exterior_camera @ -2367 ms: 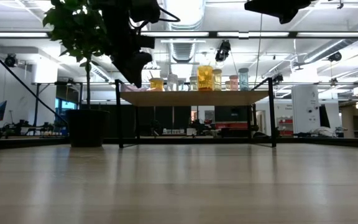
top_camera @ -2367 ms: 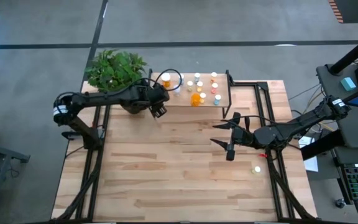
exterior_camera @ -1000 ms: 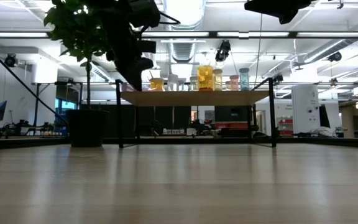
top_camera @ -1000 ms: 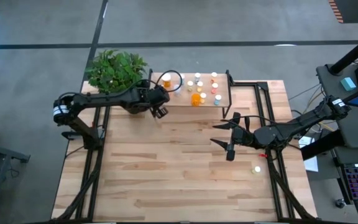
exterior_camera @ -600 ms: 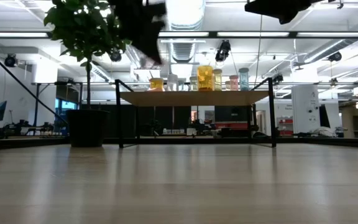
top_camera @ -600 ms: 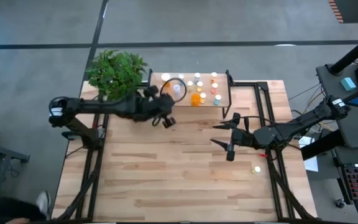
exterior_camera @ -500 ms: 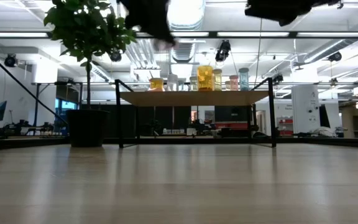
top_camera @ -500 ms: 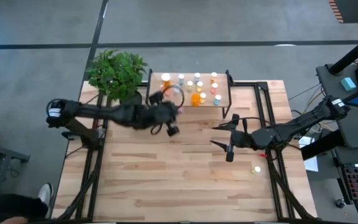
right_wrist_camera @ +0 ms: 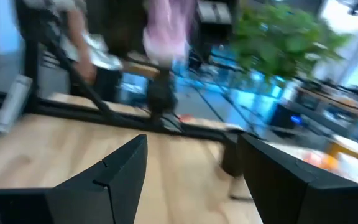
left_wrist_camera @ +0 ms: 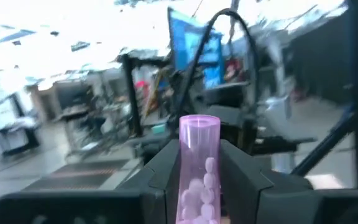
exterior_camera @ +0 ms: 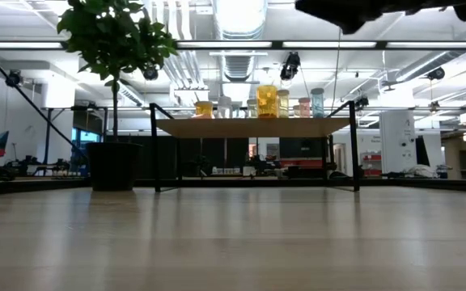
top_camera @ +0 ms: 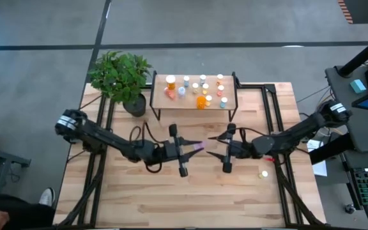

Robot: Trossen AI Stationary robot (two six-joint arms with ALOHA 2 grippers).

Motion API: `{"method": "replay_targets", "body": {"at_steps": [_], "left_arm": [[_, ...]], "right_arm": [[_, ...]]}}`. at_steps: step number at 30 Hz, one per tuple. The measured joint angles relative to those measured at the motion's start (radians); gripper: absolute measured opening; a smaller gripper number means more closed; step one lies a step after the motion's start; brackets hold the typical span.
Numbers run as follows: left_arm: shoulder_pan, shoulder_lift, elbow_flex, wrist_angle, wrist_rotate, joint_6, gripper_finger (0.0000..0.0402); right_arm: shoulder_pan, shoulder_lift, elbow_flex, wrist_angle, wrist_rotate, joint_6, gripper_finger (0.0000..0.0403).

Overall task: Pick and place medicine bottles onto shelf by color
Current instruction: Adjust the pink pill bottle on the shelf

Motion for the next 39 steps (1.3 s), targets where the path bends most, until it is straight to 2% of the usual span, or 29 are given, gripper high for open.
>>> {"method": "replay_targets", "body": {"at_steps": [4,9,14,21,25,34,39], "left_arm": [[0.001,0.087,-0.057,0.213,0.054,-0.003,0.0075],[0.002,0.187,-0.051,0.392,0.089,0.036,0.0076],[0.003,0.262,-0.023,0.447,0.091,0.050,0.0076],[0.004,0.282,-0.013,0.445,0.087,0.050,0.0076],[0.005,0.279,-0.016,0.445,0.085,0.050,0.0076],[0.006,0.278,-0.018,0.442,0.082,0.050,0.0076],[0.006,0.278,-0.018,0.438,0.082,0.051,0.0076]], "right_arm": [[0.000,0.039,0.017,0.063,-0.108,0.006,0.0237],[0.000,0.061,0.031,0.070,-0.128,0.013,0.0237],[0.000,0.060,0.036,0.073,-0.141,0.023,0.0237],[0.001,0.060,0.036,0.074,-0.179,0.027,0.0232],[0.001,0.060,0.036,0.075,-0.179,0.026,0.0205],[0.001,0.060,0.036,0.075,-0.177,0.025,0.0114],[0.001,0.060,0.036,0.071,-0.176,0.022,0.0085]]}}
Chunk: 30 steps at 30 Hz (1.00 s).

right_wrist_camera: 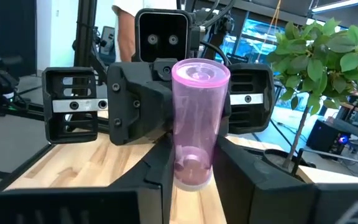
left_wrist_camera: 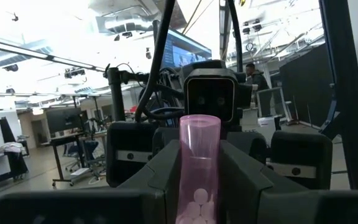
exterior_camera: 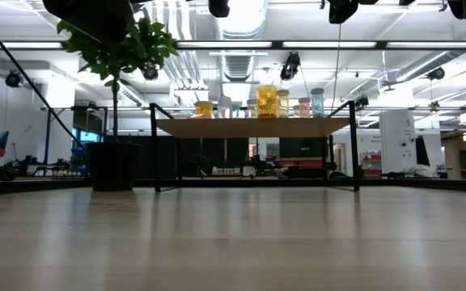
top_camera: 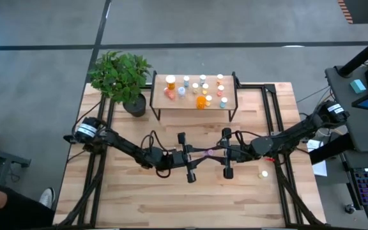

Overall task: Pick and place medicine bottles onto shelf by color
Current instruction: Adjust the pink pill bottle on the shelf

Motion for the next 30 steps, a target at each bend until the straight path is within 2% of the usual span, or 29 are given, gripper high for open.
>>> {"method": "replay_targets", "body": {"at_steps": [4,11,14,18,22,25,28,30], "left_arm": [[0.000,0.000,-0.001,-0.001,0.000,-0.001,0.0097],[-0.008,-0.020,-0.018,-0.013,0.000,-0.001,0.0168],[-0.017,-0.050,-0.028,-0.063,-0.001,-0.002,0.0188],[-0.035,-0.097,-0.028,-0.214,-0.013,-0.010,0.0198],[-0.045,-0.149,-0.028,-0.362,-0.015,-0.101,0.0199],[-0.039,-0.174,-0.028,-0.441,-0.003,-0.271,0.0199],[-0.021,-0.178,-0.028,-0.484,0.087,-0.441,0.0199],[-0.006,-0.173,-0.028,-0.481,0.167,-0.545,0.0199]], "right_arm": [[0.000,0.000,0.000,-0.003,0.001,-0.016,0.0083],[0.000,-0.016,0.000,-0.071,0.014,-0.077,0.0094],[0.011,-0.059,0.000,-0.154,0.076,-0.129,0.0093],[0.042,-0.136,0.004,-0.287,0.165,-0.267,0.0095],[0.072,-0.181,0.048,-0.440,0.236,-0.511,0.0095],[0.089,-0.186,0.082,-0.577,0.255,-0.823,0.0095],[0.109,-0.152,0.108,-0.654,0.310,-1.162,0.0093],[0.116,-0.116,0.122,-0.654,0.391,-1.351,0.0092]]}}
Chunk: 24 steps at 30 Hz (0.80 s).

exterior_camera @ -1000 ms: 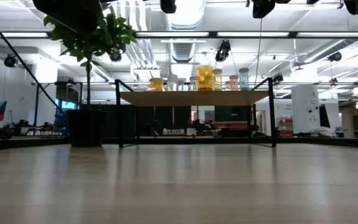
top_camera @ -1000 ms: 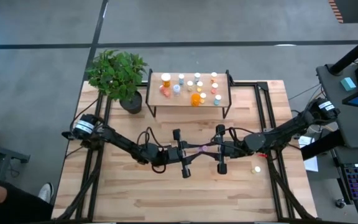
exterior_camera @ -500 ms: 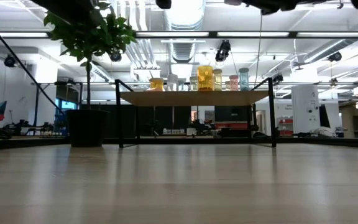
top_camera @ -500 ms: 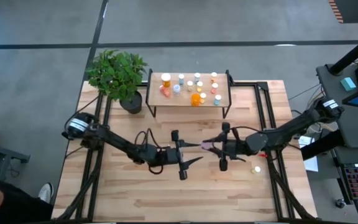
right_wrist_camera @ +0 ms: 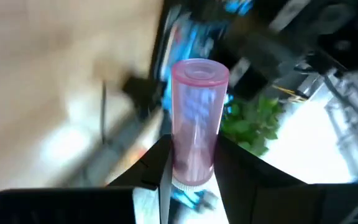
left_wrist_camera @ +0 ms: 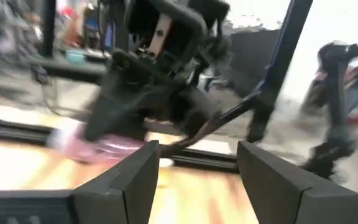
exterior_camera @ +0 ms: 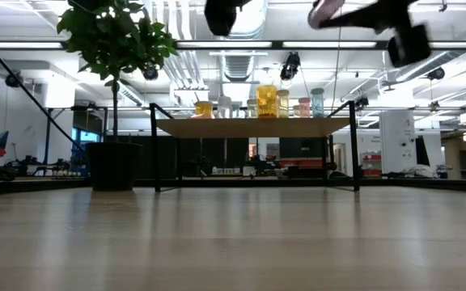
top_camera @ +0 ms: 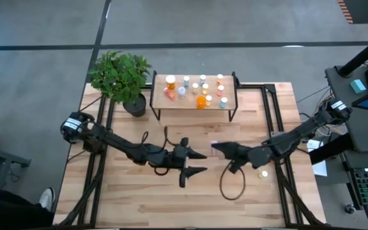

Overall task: Pick and place medicine bottles onto shelf by color
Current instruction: Adjust the pink pill bottle on the shelf

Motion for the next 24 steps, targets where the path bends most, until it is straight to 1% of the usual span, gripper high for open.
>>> {"method": "replay_targets", "body": {"at_steps": [2,4,7,9,10,14,20,24], "left_arm": [[0.011,0.004,0.000,-0.020,0.020,-0.094,0.0199],[0.023,0.006,0.000,-0.082,0.013,-0.151,0.0199],[0.031,0.006,0.000,-0.162,-0.073,-0.198,0.0199],[0.035,0.007,-0.001,-0.175,-0.142,-0.214,0.0199],[0.038,0.007,-0.001,-0.178,-0.156,-0.210,0.0199],[0.046,0.007,-0.001,-0.193,-0.159,-0.184,0.0199],[0.055,0.007,-0.001,-0.215,-0.161,-0.191,0.0199],[0.056,0.021,-0.001,-0.193,-0.160,-0.192,0.0199]], "right_arm": [[0.003,0.045,0.017,0.010,0.094,-0.148,0.0090],[0.012,0.095,0.024,0.053,0.175,-0.275,0.0087],[0.028,0.171,0.030,0.158,0.258,-0.459,0.0083],[0.034,0.220,0.030,0.244,0.276,-0.551,0.0084],[0.038,0.242,0.030,0.277,0.276,-0.578,0.0085],[0.044,0.302,0.030,0.353,0.276,-0.620,0.0088],[0.043,0.337,0.057,0.360,0.278,-0.620,0.0083],[0.043,0.339,0.077,0.361,0.279,-0.620,0.0088]]}}
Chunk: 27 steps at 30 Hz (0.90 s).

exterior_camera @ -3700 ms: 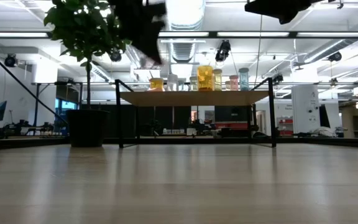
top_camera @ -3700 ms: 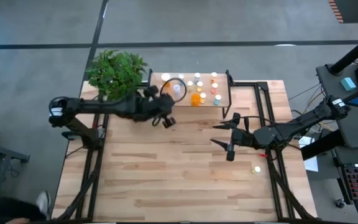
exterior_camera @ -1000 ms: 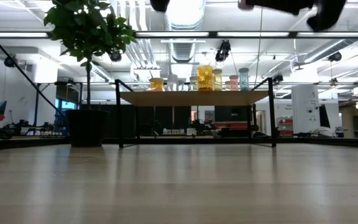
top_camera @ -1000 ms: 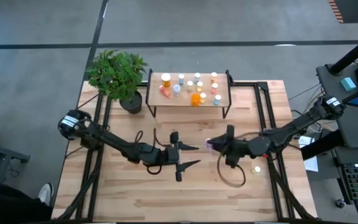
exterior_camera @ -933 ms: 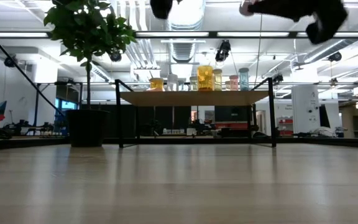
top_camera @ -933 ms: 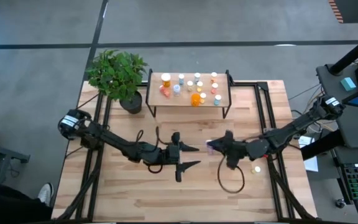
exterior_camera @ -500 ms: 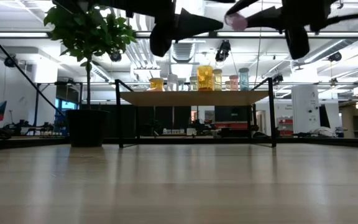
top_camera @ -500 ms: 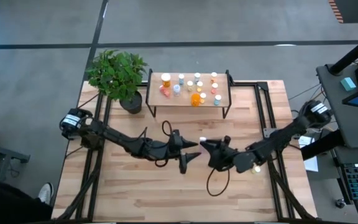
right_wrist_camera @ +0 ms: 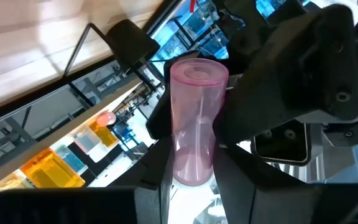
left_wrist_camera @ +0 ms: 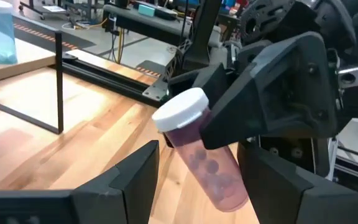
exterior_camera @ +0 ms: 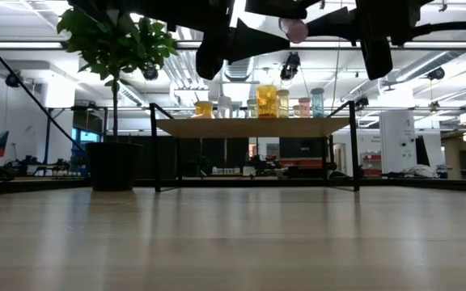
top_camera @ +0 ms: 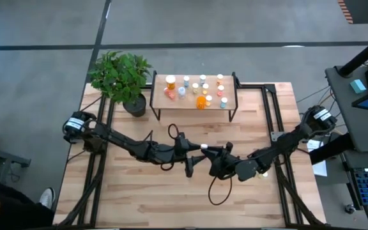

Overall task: Pick and place medicine bottles onto shelf by color
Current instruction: Adjust the pink pill bottle on the shelf

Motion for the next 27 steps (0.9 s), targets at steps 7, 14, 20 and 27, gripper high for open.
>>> {"method": "replay_targets", "body": {"at_steps": [7,14,20,27], "left_arm": [[-0.001,0.061,0.006,0.112,0.004,0.030,0.0198],[-0.001,0.064,0.007,0.124,0.013,0.054,0.0158],[-0.001,0.064,0.005,0.119,0.010,0.049,0.0101],[0.000,0.064,0.005,0.118,0.003,0.054,0.0084]], "right_arm": [[-0.001,-0.005,0.013,0.002,0.000,-0.027,0.0085],[-0.001,-0.006,0.013,0.004,0.001,-0.050,0.0089],[0.000,-0.007,0.013,0.001,0.005,-0.055,0.0106],[0.000,-0.008,0.013,0.003,-0.008,-0.047,0.0129]]}}
